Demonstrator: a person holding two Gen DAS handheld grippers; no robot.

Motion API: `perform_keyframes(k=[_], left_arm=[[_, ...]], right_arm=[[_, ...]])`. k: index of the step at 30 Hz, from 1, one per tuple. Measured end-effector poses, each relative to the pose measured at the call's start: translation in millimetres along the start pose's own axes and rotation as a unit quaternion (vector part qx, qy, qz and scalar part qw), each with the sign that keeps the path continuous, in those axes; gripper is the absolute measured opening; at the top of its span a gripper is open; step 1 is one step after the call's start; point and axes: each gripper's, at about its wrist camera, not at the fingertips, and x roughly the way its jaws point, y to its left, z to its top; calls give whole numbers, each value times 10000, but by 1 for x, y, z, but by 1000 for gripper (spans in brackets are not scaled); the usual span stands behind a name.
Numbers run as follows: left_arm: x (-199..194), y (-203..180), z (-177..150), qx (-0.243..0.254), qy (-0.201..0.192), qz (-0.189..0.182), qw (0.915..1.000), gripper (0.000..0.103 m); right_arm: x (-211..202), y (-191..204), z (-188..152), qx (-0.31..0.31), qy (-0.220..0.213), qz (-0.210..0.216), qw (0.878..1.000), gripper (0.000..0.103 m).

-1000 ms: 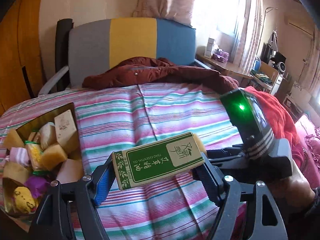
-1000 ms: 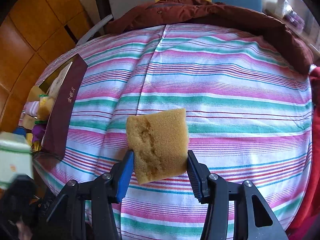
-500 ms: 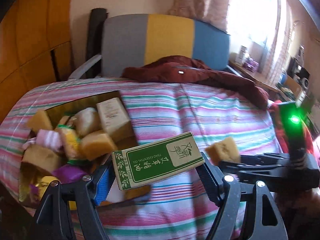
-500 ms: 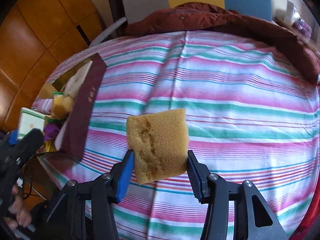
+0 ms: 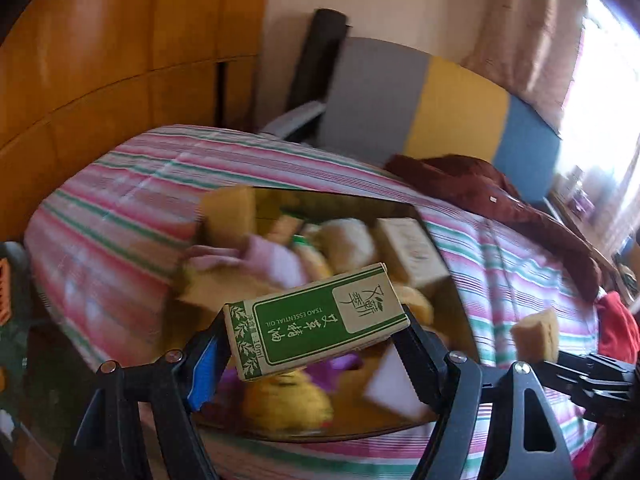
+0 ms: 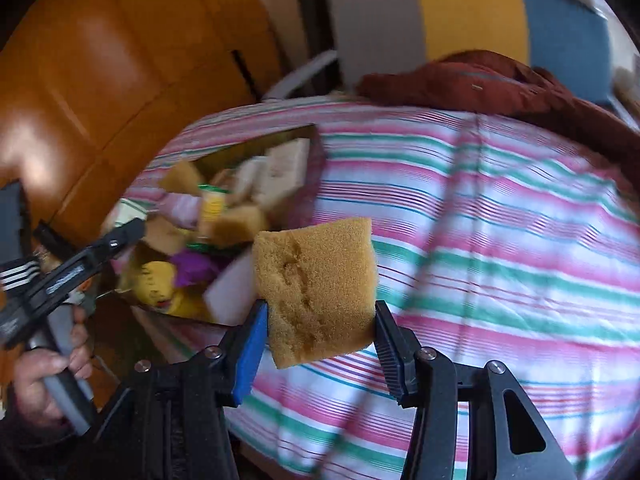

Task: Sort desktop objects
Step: 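Carry the green box and yellow sponge over to the gold tray, then open left tool to drop green box while right tool drops sponge into tray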

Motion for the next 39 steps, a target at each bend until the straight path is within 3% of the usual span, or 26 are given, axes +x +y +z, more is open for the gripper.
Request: perform_keyframes(k=[5, 11, 19, 22, 24, 26, 33, 39], left_arm=[[-5, 24, -9, -57, -4, 188, 9998, 78], [4, 17, -16, 150, 130, -9, 9998, 78], [31, -15, -15, 530, 366, -186, 9978, 78], [39, -21, -17, 608, 458, -200, 9969, 78], [44, -22, -17, 608, 520, -248, 9965, 78], [49, -22, -18, 615, 542, -211, 9964, 79], [62, -15, -25, 380, 840, -403, 9949, 80], [43, 4, -21, 12, 611, -436, 9972, 79]], right_arm=[[14, 39, 8, -430, 109, 355, 9984, 52], [43, 79, 14, -963, 399, 575, 9929, 53], [68, 79, 23, -893, 559, 193, 9943, 53], [73, 81, 24, -959, 588, -13, 9937, 56], [73, 79, 25, -928, 579, 25, 9940, 64], [73, 77, 25, -897, 553, 25, 9944, 65], [69, 75, 20, -888, 488, 67, 9948, 66], [58, 83, 12, -1169, 332, 71, 9926, 65]])
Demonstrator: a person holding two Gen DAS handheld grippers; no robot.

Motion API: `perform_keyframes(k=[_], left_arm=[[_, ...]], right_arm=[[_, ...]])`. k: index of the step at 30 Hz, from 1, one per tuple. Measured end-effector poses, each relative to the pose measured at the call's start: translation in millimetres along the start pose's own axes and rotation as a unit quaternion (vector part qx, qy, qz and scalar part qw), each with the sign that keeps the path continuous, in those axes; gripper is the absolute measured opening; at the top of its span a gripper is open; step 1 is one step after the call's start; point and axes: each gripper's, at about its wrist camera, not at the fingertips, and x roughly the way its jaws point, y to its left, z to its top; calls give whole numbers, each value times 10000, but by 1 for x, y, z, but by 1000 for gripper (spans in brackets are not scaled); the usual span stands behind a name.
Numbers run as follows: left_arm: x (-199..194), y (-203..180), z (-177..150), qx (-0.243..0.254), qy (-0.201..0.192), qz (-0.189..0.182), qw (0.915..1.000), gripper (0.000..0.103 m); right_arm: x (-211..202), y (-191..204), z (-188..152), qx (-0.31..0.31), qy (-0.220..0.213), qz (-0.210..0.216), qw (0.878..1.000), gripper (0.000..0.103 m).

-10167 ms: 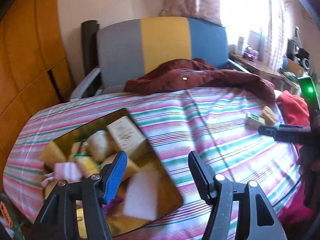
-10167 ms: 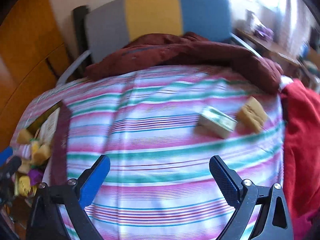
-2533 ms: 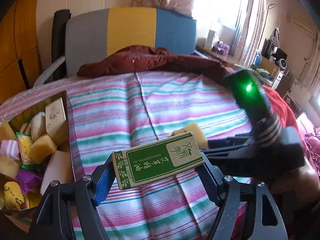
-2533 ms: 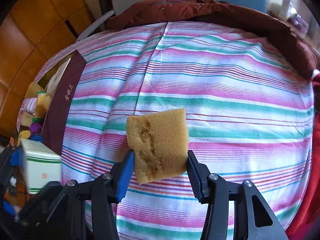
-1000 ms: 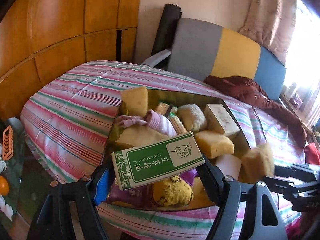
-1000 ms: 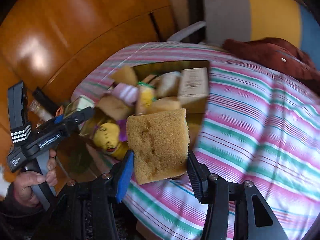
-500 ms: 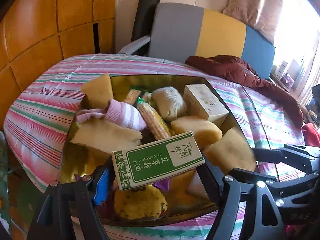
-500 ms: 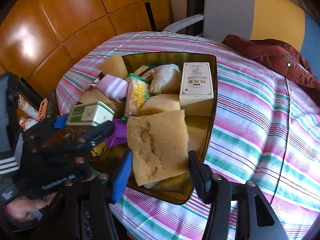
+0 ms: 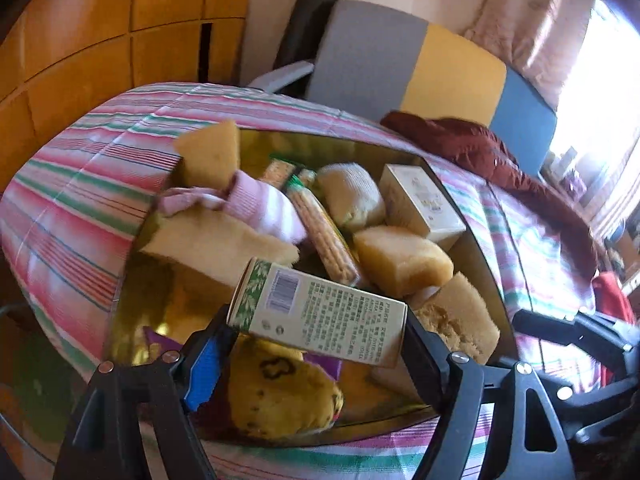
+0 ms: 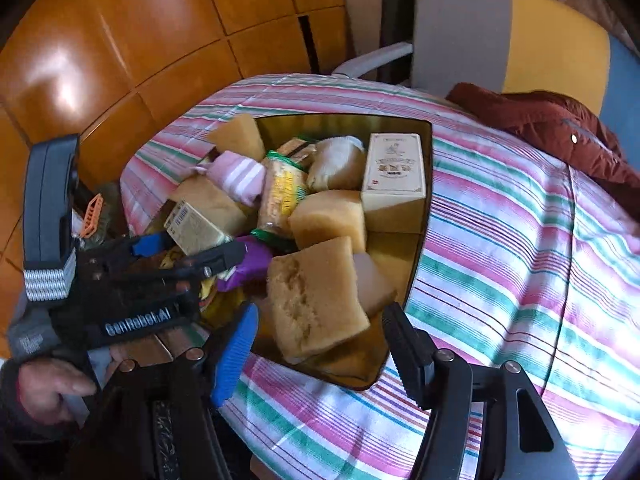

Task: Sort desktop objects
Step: 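Open left tool to drop green box while right tool drops sponge into tray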

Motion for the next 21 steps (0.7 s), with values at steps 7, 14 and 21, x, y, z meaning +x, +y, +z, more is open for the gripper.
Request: perform_keyframes(k=[7, 14, 21], left_arm=[[2, 1, -3, 115, 81, -260, 9996, 79], [-6, 2, -1, 113, -137, -421, 9990, 80], [-22, 1, 1, 96, -406, -834, 9956, 80]], right_arm=[[21, 26, 2, -614, 156, -247, 9977, 64], [43, 17, 5, -671, 314, -839, 9937, 62], [17, 6, 5, -265, -46, -427, 9987, 62]])
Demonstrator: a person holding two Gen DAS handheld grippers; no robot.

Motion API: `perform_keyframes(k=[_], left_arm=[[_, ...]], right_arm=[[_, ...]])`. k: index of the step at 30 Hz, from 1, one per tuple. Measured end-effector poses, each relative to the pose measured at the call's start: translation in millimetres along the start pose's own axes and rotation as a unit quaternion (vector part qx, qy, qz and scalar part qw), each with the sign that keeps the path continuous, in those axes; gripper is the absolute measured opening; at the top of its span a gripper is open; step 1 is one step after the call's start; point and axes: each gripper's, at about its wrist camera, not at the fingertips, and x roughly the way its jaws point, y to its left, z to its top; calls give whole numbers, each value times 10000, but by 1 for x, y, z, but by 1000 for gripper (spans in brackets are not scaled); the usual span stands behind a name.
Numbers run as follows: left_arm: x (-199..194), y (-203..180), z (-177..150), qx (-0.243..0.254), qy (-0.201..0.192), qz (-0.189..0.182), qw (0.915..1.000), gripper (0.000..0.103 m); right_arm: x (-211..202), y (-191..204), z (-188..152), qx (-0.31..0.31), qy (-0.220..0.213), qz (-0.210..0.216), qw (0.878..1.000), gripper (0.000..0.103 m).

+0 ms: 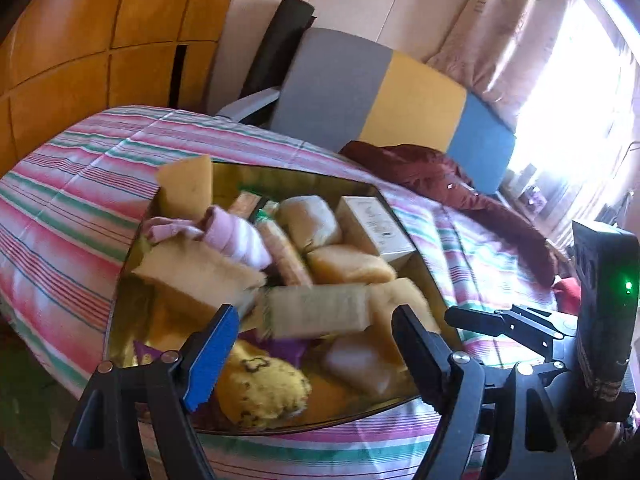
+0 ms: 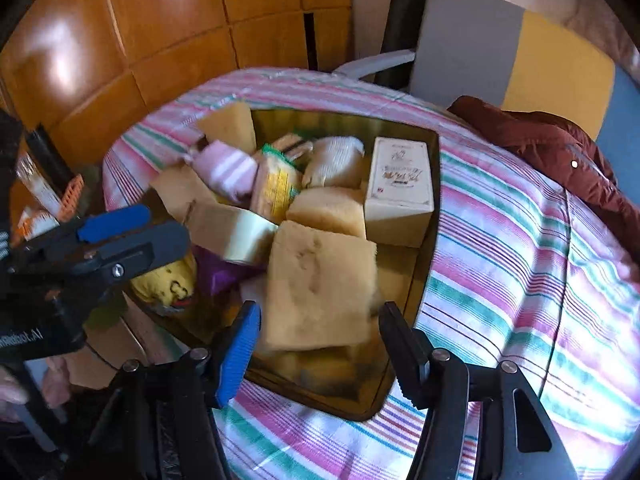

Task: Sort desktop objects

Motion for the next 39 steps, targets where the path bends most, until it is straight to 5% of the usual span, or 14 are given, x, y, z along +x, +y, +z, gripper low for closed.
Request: perform_keyframes(k=[11, 19, 21, 27, 39], left_arm=[[12, 7, -3, 219, 84, 1629, 9864, 72], [30, 2, 1, 385, 244, 1676, 9848, 72], [26, 2, 3, 339, 192, 1630, 9859, 72], [8, -3, 8, 311, -26, 1694, 9850, 74], [-31, -7, 10, 112, -414, 1853, 9818, 74]], right_arm=[[-10, 9, 1, -104, -145, 296, 9994, 60], [36, 17, 7, -468, 264, -410, 9977, 60], [36, 11, 7, -305, 272, -253, 9988, 60], [10, 7, 4, -18, -180, -96, 9998, 77], [-22, 22, -3, 142, -714, -526, 9960, 97]])
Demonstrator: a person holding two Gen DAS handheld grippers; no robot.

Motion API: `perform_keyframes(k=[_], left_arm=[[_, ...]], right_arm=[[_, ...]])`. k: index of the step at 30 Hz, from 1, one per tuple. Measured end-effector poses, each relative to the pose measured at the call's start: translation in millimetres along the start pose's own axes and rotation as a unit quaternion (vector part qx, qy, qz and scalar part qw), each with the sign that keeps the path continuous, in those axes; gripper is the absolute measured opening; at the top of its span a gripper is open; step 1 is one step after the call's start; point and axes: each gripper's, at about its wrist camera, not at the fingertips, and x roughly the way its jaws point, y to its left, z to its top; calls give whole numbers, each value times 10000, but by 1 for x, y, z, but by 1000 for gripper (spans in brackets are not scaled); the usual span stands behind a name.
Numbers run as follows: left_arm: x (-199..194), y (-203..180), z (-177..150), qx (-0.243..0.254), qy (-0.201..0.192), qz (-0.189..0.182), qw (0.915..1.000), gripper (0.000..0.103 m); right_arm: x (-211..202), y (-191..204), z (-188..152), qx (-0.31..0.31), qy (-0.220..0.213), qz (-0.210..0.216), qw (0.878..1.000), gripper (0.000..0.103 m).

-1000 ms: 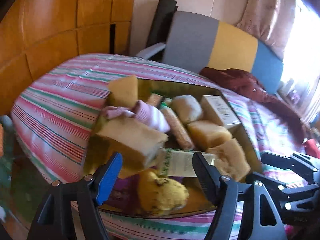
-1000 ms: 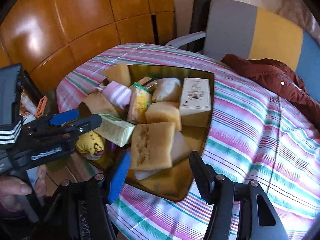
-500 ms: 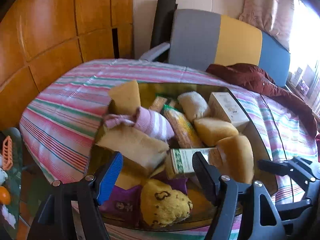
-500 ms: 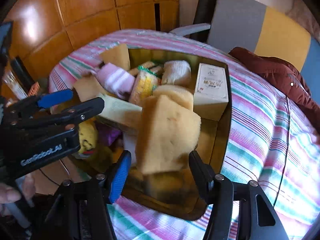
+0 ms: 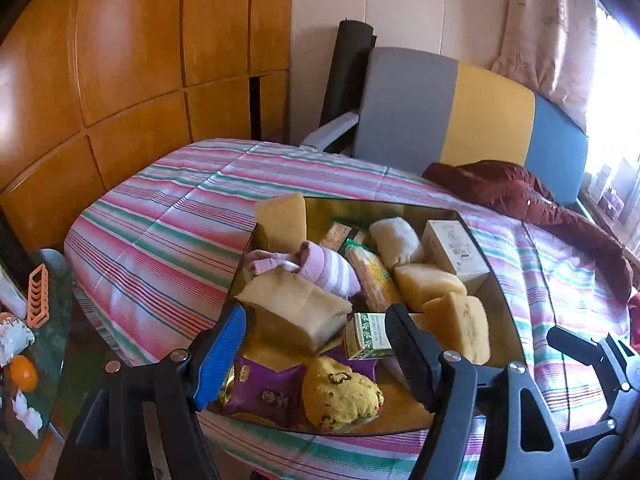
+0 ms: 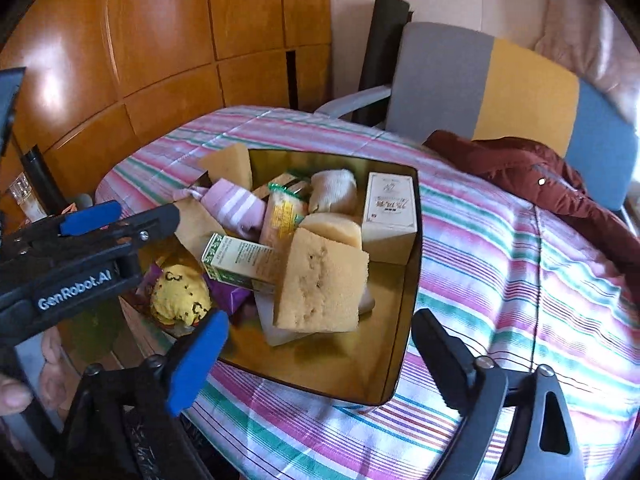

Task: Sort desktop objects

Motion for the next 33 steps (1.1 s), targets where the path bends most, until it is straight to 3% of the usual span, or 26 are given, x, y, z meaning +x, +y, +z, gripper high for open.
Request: perform_keyframes(k=[6, 20, 24, 28, 33], left_arm=[[-15, -5, 1, 64, -138, 146, 9998, 75], [-46, -12, 0, -16, -548, 387, 9977, 75], [-49, -16, 1, 78, -538, 403, 9977, 73], [-51, -17, 0, 104, -552, 278, 9980, 61], [-49, -19, 0, 130, -470, 166, 9987, 59]], right_arm=[[-6, 1, -1, 95, -100, -198, 9997, 100], [-15, 4, -9, 161, -227, -207, 9994, 101], [-16, 3, -11, 192, -249, -170, 9994, 101], [-18, 4, -13, 174, -293, -150, 9993, 101], [-20, 3, -14, 177, -333, -172, 9991, 102]])
